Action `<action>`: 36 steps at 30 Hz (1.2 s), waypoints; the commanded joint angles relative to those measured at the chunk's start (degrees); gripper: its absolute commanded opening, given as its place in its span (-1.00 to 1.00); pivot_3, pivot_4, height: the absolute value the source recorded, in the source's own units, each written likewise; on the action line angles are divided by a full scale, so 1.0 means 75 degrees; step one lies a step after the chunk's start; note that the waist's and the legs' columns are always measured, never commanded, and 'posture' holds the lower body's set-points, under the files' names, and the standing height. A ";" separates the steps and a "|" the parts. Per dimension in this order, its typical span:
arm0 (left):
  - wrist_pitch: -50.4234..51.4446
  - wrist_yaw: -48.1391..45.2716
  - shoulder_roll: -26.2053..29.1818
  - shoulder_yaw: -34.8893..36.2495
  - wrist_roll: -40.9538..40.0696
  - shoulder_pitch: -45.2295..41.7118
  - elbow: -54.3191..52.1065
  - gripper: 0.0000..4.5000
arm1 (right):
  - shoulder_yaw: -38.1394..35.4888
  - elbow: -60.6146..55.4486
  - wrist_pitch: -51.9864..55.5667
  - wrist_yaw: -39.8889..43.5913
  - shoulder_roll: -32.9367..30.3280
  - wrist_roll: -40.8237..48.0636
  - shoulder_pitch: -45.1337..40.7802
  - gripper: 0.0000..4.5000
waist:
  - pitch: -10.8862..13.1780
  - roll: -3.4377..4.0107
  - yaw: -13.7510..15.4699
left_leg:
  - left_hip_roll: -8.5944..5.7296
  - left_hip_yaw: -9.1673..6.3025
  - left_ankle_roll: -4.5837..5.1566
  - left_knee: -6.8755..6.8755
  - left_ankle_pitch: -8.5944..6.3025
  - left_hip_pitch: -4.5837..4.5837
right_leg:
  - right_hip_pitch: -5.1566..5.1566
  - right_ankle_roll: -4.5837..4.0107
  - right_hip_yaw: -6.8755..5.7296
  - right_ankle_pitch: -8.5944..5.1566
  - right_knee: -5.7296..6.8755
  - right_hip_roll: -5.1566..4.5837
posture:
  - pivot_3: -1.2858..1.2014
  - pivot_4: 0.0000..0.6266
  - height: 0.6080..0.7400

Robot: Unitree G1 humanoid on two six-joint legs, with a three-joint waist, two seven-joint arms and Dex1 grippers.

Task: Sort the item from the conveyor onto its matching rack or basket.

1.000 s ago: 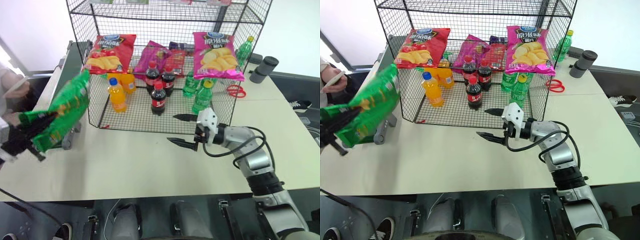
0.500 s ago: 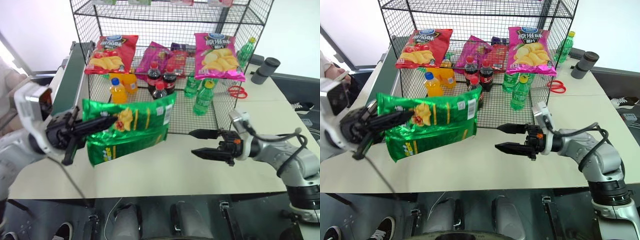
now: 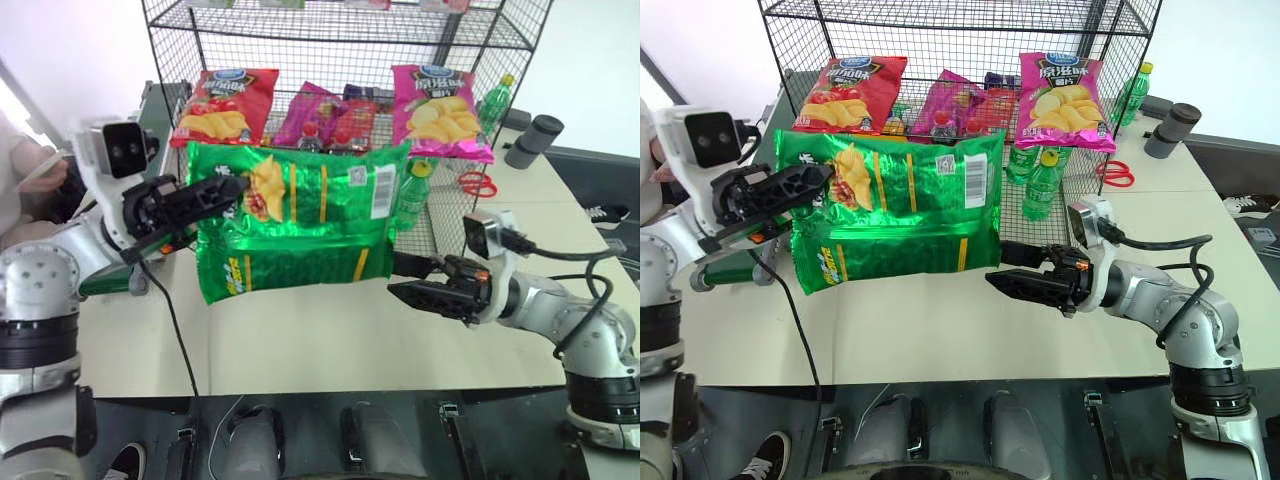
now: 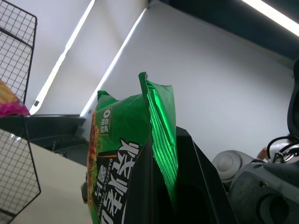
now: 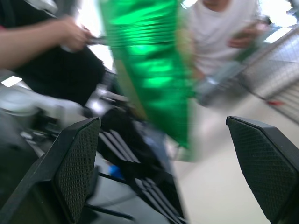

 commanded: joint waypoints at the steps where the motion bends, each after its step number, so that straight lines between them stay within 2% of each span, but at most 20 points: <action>1: 0.0013 -0.0159 -0.0243 -0.0036 0.0336 -0.0251 -0.0035 -0.99 | 0.0048 -0.0417 0.0156 -0.0279 0.0031 0.0396 -0.0162 1.00 | 0.0000 0.0000 -0.0011 | -0.0001 0.0000 0.0000 0.0000 0.0000 0.0000 | 0.0000 0.0000 0.0001 0.0000 0.0000 0.0000 | 0.03 -0.52 1.00; 10: -0.0031 -0.0361 -0.0443 0.0132 0.1113 -0.0190 -0.0005 -0.99 | 0.0318 -0.0330 0.0375 -0.0425 -0.0091 0.0254 -0.0337 1.00 | 0.0000 0.0000 -0.0003 | -0.0001 -0.0002 0.0000 -0.0001 0.0000 -0.0002 | -0.0001 0.0000 0.0000 0.0000 -0.0001 -0.0001 | 0.03 -0.52 1.00; 13: -0.0072 -0.0384 -0.0491 0.0200 0.1263 -0.0115 -0.0049 -1.00 | 0.0367 -0.0209 0.0376 -0.0475 -0.0062 0.0159 -0.0396 0.60 | 0.0000 0.0000 -0.0001 | -0.0001 -0.0002 0.0000 -0.0001 0.0000 -0.0004 | -0.0001 0.0000 0.0000 0.0000 -0.0004 -0.0001 | 0.03 -0.52 1.00; 15: -0.0162 -0.0340 -0.0573 0.0255 0.1381 -0.0075 -0.0052 -1.00 | 0.0425 -0.0173 0.0360 -0.0424 -0.0111 0.0028 -0.0430 0.20 | 0.0000 0.0000 -0.0002 | -0.0002 -0.0003 0.0001 -0.0001 0.0000 -0.0005 | -0.0001 0.0001 0.0000 0.0000 -0.0005 -0.0002 | 0.03 -0.52 1.00; 18: -0.0257 -0.0335 -0.0658 0.0328 0.1530 -0.0050 -0.0049 -1.00 | 0.0490 -0.0119 0.0316 -0.0384 -0.0164 -0.0170 -0.0430 -0.54 | 0.0000 0.0000 -0.0002 | -0.0002 -0.0005 0.0001 -0.0001 0.0000 -0.0005 | -0.0001 0.0001 -0.0001 0.0000 -0.0005 -0.0002 | 0.03 -0.52 1.00; 20: -0.0369 -0.0336 -0.0677 0.0355 0.1728 -0.0021 -0.0015 -1.00 | 0.0552 -0.0076 0.0106 -0.0292 -0.0191 -0.0507 -0.0400 -0.90 | 0.0000 0.0000 -0.0002 | -0.0002 -0.0005 0.0001 -0.0001 0.0000 -0.0006 | -0.0001 0.0001 -0.0001 0.0000 -0.0005 -0.0002 | 0.03 -0.52 1.00; 22: -0.0698 -0.0179 -0.0713 0.0348 0.2174 0.0008 0.0067 -1.00 | 0.0545 0.0003 -0.0101 -0.0261 -0.0183 -0.0788 -0.0411 -0.90 | 0.0000 0.0000 -0.0003 | -0.0002 -0.0005 0.0001 -0.0001 0.0000 -0.0006 | -0.0001 0.0001 -0.0001 0.0000 -0.0006 -0.0002 | 0.03 -0.52 1.00; 25: -0.0670 -0.0480 -0.0368 0.0337 0.2561 0.0319 0.0174 -0.61 | 0.0460 0.0137 -0.0582 -0.0253 -0.0283 -0.1378 -0.0490 -0.90 | 0.0000 0.0000 -0.0028 | -0.0003 -0.0005 0.0001 -0.0001 0.0000 -0.0005 | -0.0002 0.0001 -0.0001 0.0000 -0.0006 -0.0001 | 0.03 -0.52 1.00; 29: -0.1496 -0.0252 -0.0321 0.0730 0.3326 0.0949 0.0206 0.28 | 0.0718 -0.0299 -0.2227 -0.0210 -0.0865 -0.3323 -0.0430 -0.90 | 0.0001 0.0002 -0.0014 | -0.0002 -0.0003 0.0001 -0.0005 -0.0001 -0.0009 | -0.0008 0.0001 -0.0002 -0.0001 -0.0010 -0.0002 | 0.03 -0.52 1.00; 32: -0.2226 -0.0029 -0.0381 0.0988 0.3961 0.1375 0.0179 0.97 | 0.0785 -0.0899 -0.3093 -0.0153 -0.1212 -0.4168 -0.0483 -0.90 | 0.0001 0.0002 -0.0012 | -0.0003 -0.0002 0.0002 -0.0005 -0.0001 -0.0014 | -0.0014 0.0001 -0.0002 -0.0001 -0.0013 -0.0005 | 0.03 -0.52 1.00; 36: -0.3639 0.0645 -0.0699 0.1158 0.5196 0.1892 0.0223 1.00 | 0.0696 -0.1306 -0.3835 -0.0865 -0.0990 -0.4830 -0.1556 -0.90 | 0.0003 0.0005 -0.0048 | -0.0002 0.0005 0.0002 -0.0007 -0.0001 -0.0011 | -0.0016 0.0001 0.0003 0.0000 -0.0014 -0.0006 | 0.03 -0.52 1.00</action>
